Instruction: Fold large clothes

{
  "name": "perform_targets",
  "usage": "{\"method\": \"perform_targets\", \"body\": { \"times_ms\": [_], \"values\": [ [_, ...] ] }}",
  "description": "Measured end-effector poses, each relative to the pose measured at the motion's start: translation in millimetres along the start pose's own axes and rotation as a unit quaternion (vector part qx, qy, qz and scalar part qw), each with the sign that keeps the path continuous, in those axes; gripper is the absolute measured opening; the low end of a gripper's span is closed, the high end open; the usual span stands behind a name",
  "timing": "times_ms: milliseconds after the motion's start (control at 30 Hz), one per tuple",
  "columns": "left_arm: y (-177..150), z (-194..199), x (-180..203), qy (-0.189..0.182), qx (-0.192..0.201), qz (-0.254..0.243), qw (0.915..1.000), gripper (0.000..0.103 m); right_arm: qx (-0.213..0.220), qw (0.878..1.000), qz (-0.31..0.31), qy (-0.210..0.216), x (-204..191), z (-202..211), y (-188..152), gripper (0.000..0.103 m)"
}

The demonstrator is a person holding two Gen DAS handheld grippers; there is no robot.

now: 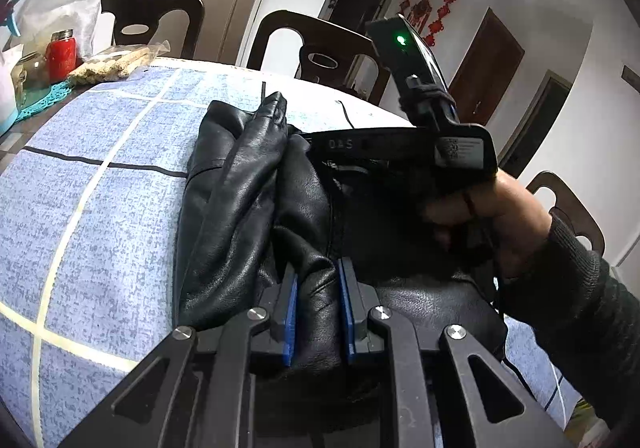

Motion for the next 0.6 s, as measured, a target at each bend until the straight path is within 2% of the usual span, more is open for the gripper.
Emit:
{"method": "perform_targets", "body": {
  "times_ms": [67,167,267,300,467,600],
  "values": [
    [3,0,-1,-0.006,-0.007,0.007,0.9999,0.023,0.0,1.0,0.003,-0.001,0,5,4,0.021],
    [4,3,0,-0.014,-0.009,0.004,0.9998,0.025,0.029,0.999,-0.033,0.016,5,34,11,0.025],
    [5,1,1,-0.014,-0.01,0.006,0.9998,0.026,0.075,0.994,-0.072,0.038,17,81,4,0.041],
    [5,1,1,-0.013,-0.01,0.006,0.9998,0.026,0.084,0.993,-0.078,0.035,22,96,-4,0.045],
    [7,13,5,-0.005,0.002,-0.009,0.9999,0.027,0.064,0.993,-0.098,0.016,34,134,-69,0.045],
    [3,21,9,0.009,0.007,-0.036,0.9993,0.028,0.056,0.99,-0.125,0.034,19,152,-117,0.045]
  ]
}}
Point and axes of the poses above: each gripper's, at about its wrist camera, not at the fingertips, and z roughly against the way its jaws point, x to its right, y to its top, the point moved 8 cm from there along -z, roughly the way its jaws point, and after that the axes turned 6 degrees about x, right-handed, at the moved point
